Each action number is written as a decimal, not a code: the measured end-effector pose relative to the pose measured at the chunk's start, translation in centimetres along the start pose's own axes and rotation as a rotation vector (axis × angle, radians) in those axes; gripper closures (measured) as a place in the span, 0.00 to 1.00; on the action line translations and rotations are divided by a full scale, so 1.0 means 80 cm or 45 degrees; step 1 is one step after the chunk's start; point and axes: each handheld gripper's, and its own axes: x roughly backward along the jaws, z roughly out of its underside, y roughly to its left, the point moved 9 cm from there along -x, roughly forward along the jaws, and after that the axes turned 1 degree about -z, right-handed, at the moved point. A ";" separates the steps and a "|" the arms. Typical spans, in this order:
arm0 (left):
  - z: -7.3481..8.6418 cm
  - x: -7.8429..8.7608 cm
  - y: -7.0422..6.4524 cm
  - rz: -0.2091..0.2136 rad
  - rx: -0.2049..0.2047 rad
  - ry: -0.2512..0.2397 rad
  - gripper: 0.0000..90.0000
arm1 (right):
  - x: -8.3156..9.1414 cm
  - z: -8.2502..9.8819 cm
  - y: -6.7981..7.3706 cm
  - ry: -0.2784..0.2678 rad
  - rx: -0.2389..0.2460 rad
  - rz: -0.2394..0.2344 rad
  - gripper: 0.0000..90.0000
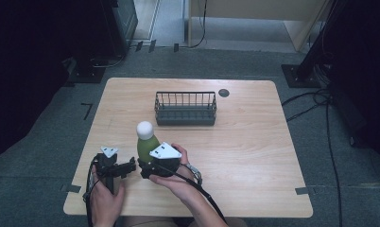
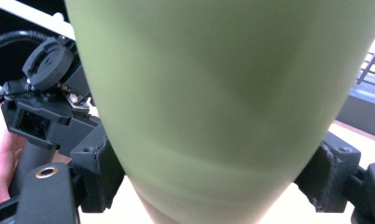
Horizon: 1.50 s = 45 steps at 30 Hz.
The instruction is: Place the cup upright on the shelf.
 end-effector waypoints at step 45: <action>0.000 0.000 0.000 0.001 -0.002 0.004 0.00 | 0.059 -0.117 -0.120 -0.182 -0.063 0.193 0.23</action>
